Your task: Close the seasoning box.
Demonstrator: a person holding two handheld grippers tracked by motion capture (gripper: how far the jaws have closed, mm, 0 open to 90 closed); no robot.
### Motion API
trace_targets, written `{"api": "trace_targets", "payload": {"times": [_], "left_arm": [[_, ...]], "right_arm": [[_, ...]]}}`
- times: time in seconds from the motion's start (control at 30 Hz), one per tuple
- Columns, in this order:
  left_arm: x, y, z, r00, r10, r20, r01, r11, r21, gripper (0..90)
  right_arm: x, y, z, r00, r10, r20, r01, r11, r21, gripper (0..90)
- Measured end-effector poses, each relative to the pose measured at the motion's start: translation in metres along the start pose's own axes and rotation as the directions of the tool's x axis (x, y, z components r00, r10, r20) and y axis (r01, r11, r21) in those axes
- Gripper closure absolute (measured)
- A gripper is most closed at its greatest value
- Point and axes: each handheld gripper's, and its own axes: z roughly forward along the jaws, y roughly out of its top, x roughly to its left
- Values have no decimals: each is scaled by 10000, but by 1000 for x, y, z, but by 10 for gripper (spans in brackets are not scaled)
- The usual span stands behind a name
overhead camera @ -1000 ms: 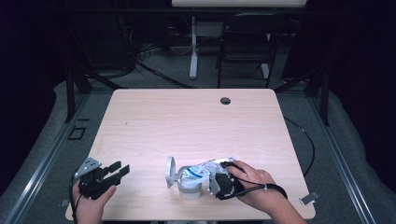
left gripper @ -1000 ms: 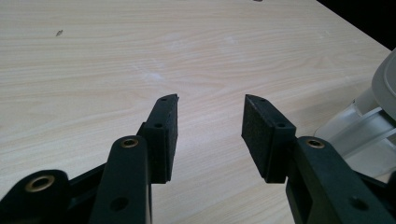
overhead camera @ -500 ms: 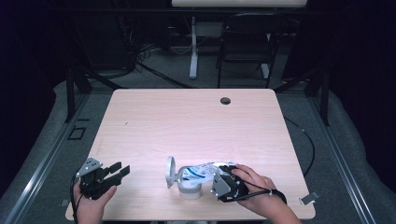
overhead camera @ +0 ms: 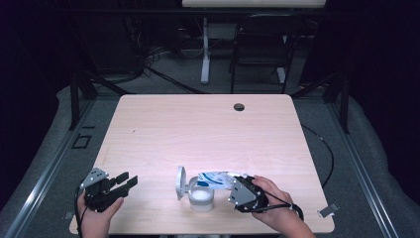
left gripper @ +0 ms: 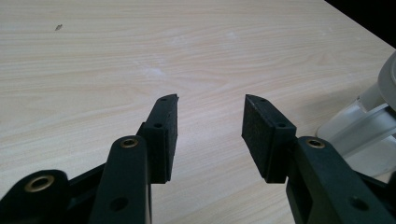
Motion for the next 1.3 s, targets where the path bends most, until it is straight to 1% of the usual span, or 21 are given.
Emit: {"api": "trace_targets", "payload": {"times": [0.03, 0.07, 0.1, 0.13, 0.2, 0.23, 0.3, 0.47, 0.5, 0.7, 0.73, 0.77, 0.8, 0.83, 0.87, 0.97, 1.07, 1.1, 1.17, 1.23, 1.3], "left_arm": [[0, 0, 0, 10000, -3, 1, 3, 10000, -3, 563], [0, 0, 0, 10000, -3, -1, 3, 10000, -5, 564], [0, 0, 0, 10000, -9, -7, 9, 10000, -12, 564], [0, 0, 0, 10000, -15, 11, 15, 10000, -3, 563], [0, 0, 0, 10000, -11, 3, 11, 10000, 8, 563], [0, 0, 0, 10000, -16, -2, 16, 10000, -19, 563], [0, 0, 0, 10000, -4, -16, 4, 10000, -3, 563], [0, 0, 0, 10000, 7, -19, -7, 10000, -11, 563], [0, 0, -1, 10000, 18, -25, -18, 10000, -23, 563], [0, 1, -2, 10000, 16, -35, -16, 10000, -35, 563], [0, 1, -2, 10000, 15, -33, -16, 10000, -36, 563], [0, 1, -1, 10000, 27, -28, -27, 10000, -26, 563], [0, 1, -1, 10000, 33, -35, -33, 10000, -29, 563], [0, 1, -1, 10000, 33, -35, -33, 10000, -29, 563], [-1, 1, -1, 10000, 29, -31, -30, 10000, -32, 563], [-1, 0, 0, 10000, 42, -33, -42, 10000, -25, 563], [-1, 0, 1, 10000, 30, -50, -30, 10000, -22, 563], [-1, 0, 1, 10000, 27, -47, -27, 10000, -16, 563], [-2, 0, 1, 10000, 40, -42, -40, 10000, 20, 563], [-2, 0, 1, 10000, 76, -20, -76, 10000, 49, 563], [-3, 0, 1, 10000, 89, -28, -88, 9999, 51, 563]], "right_arm": [[0, 0, 0, 10000, 80, -27, -80, 10000, -49, 775], [0, -1, 1, 9995, 313, -52, -315, 9991, -274, 775], [0, -1, 0, 9993, 367, -44, -368, 9990, -253, 775], [0, -1, 0, 9986, 527, -72, -530, 9977, -420, 776], [-1, -1, 0, 9972, 738, -111, -743, 9957, -560, 779], [-1, -2, 1, 9956, 925, -148, -933, 9932, -693, 783], [-1, -2, 3, 9939, 1066, -293, -1085, 9916, -707, 791], [0, 0, 8, 9878, 1512, -365, -1540, 9840, -898, 795], [0, 0, 9, 9863, 1621, -313, -1644, 9820, -935, 796], [-1, -3, 11, 9710, 2337, -510, -2386, 9616, -1359, 800], [-1, -3, 11, 9673, 2472, -568, -2530, 9567, -1437, 801], [-2, -4, 11, 9655, 2547, -538, -2600, 9539, -1497, 802], [-2, -5, 12, 9609, 2710, -568, -2767, 9479, -1582, 802], [-2, -5, 12, 9609, 2710, -568, -2767, 9479, -1582, 802], [-3, -5, 12, 9543, 2923, -622, -2987, 9392, -1691, 803], [-3, -7, 14, 9459, 3176, -659, -3243, 9277, -1848, 804], [-3, -7, 14, 9435, 3253, -626, -3312, 9251, -1854, 804], [-3, -8, 15, 9407, 3333, -640, -3393, 9205, -1936, 804], [-4, -8, 17, 9360, 3457, -659, -3518, 9154, -1959, 804], [-5, -8, 17, 9361, 3446, -706, -3517, 9153, -1963, 804], [-6, -8, 18, 9334, 3517, -705, -3587, 9125, -1966, 804]]}}
